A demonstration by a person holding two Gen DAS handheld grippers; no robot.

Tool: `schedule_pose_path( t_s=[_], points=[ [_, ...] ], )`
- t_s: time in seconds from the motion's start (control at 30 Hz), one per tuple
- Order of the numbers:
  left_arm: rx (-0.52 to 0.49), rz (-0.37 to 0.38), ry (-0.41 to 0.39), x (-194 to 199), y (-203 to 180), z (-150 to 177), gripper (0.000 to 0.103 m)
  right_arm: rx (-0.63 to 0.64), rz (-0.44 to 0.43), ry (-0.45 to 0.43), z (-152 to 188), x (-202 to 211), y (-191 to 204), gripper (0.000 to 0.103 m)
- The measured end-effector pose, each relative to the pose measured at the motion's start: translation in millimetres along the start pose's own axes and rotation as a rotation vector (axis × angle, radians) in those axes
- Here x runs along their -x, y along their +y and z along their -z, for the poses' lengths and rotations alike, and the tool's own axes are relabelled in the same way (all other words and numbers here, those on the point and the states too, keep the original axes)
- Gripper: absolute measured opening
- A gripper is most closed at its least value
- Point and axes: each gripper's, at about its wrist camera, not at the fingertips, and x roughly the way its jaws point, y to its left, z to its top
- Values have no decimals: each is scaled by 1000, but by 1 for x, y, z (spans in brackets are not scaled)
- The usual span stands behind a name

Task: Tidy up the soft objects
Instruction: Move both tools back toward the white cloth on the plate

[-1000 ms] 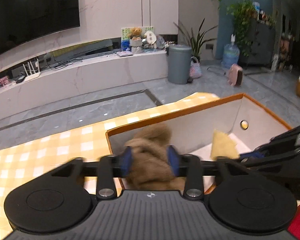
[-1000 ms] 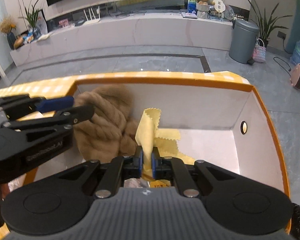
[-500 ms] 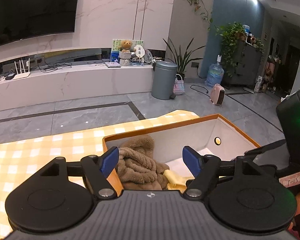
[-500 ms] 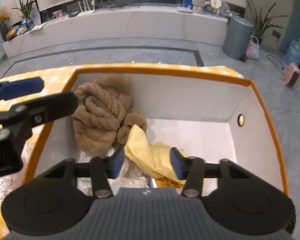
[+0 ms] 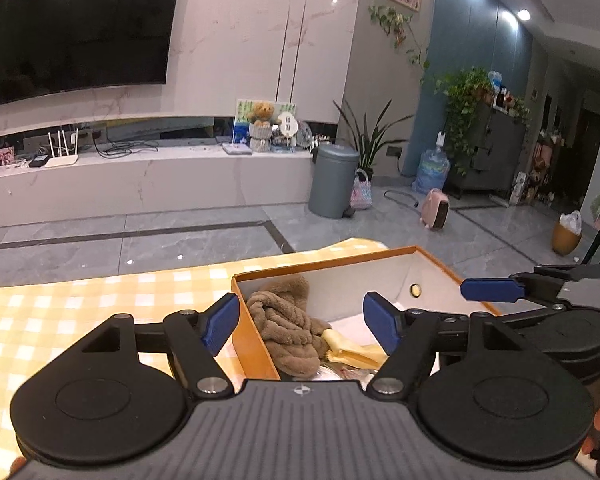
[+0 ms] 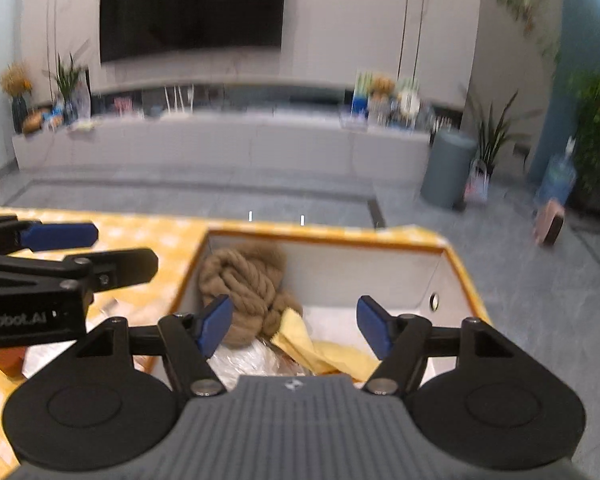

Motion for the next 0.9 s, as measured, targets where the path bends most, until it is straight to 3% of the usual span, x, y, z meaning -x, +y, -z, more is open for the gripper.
schedule_pose_path(
  t_s=[0.13, 0.3, 0.5, 0.7, 0.9],
  points=[
    [-2, -2, -42, 29, -3, 8, 83, 5, 14, -96, 20, 37, 13, 78],
    [-20, -33, -55, 61, -7, 31, 82, -24, 12, -141, 49, 69, 32, 81],
    [71, -52, -23, 90, 14, 60, 80, -30, 28, -206, 83, 94, 64, 85],
    [99, -122, -14, 114, 34, 89, 80, -53, 0, -170, 117, 100, 93, 85],
    [137, -136, 49, 118, 55, 113, 79, -11, -23, -87, 140, 93, 115, 85]
  ],
)
